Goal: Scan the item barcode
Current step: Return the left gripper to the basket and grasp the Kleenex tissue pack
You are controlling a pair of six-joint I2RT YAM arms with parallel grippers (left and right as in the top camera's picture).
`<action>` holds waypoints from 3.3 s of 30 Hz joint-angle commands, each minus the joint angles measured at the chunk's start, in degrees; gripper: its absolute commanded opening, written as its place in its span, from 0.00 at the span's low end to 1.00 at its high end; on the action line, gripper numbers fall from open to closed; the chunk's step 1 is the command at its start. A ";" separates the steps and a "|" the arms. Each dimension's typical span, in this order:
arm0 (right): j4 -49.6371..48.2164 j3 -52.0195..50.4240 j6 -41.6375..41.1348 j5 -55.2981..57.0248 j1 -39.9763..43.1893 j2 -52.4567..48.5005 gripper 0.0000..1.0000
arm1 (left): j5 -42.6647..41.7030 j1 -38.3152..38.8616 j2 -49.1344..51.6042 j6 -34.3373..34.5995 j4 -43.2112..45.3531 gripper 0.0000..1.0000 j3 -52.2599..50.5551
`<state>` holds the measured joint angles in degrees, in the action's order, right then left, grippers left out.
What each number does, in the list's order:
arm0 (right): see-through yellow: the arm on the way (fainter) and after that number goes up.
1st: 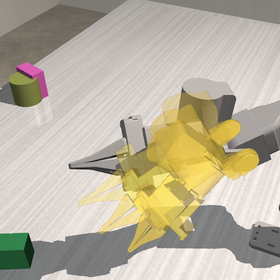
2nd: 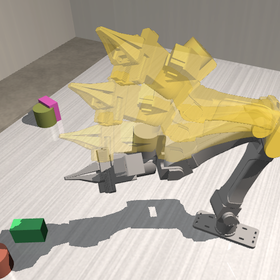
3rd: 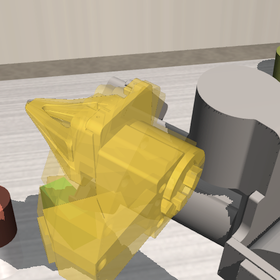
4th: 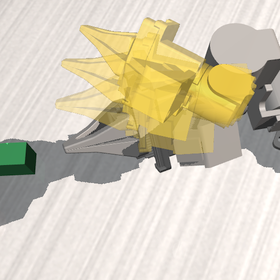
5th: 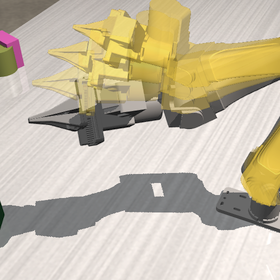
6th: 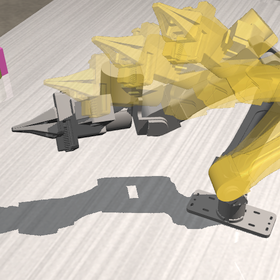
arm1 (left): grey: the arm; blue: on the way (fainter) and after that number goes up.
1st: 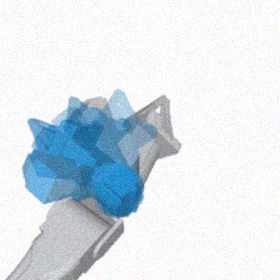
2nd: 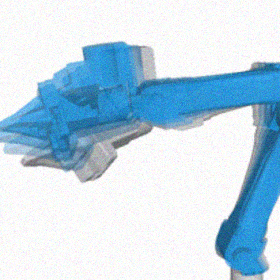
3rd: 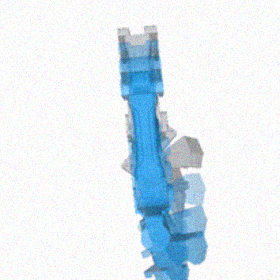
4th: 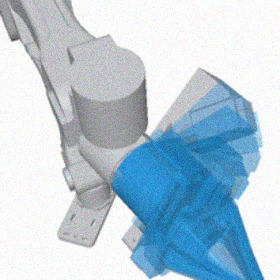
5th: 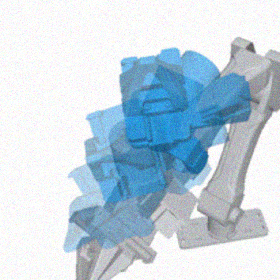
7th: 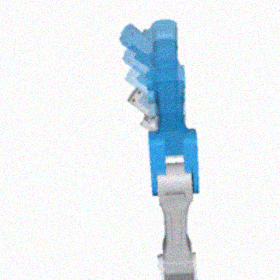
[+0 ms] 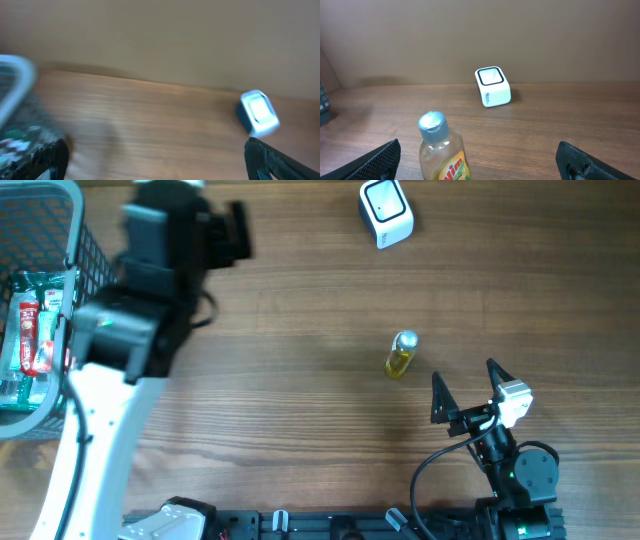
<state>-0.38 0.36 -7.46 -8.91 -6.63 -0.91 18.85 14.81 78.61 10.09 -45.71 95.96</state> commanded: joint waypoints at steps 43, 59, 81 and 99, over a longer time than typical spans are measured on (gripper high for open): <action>-0.20 -0.07 -0.13 0.33 0.24 0.11 1.00 | -18.21 -54.07 23.96 7.30 -19.30 1.00 -0.90; -0.20 -0.07 -0.13 0.33 0.24 0.11 1.00 | -20.41 -54.03 26.32 7.32 -14.05 0.96 -10.56; -0.20 -0.07 -0.13 0.33 0.24 0.11 1.00 | -20.74 -54.03 26.32 7.28 -8.61 0.66 -14.67; -0.20 -0.07 -0.13 0.33 0.24 0.11 1.00 | -22.27 -54.03 25.20 6.88 -5.92 0.47 -15.98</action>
<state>-0.38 0.34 -7.46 -8.91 -6.63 -0.91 -1.45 -39.07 104.31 17.06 -51.79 80.40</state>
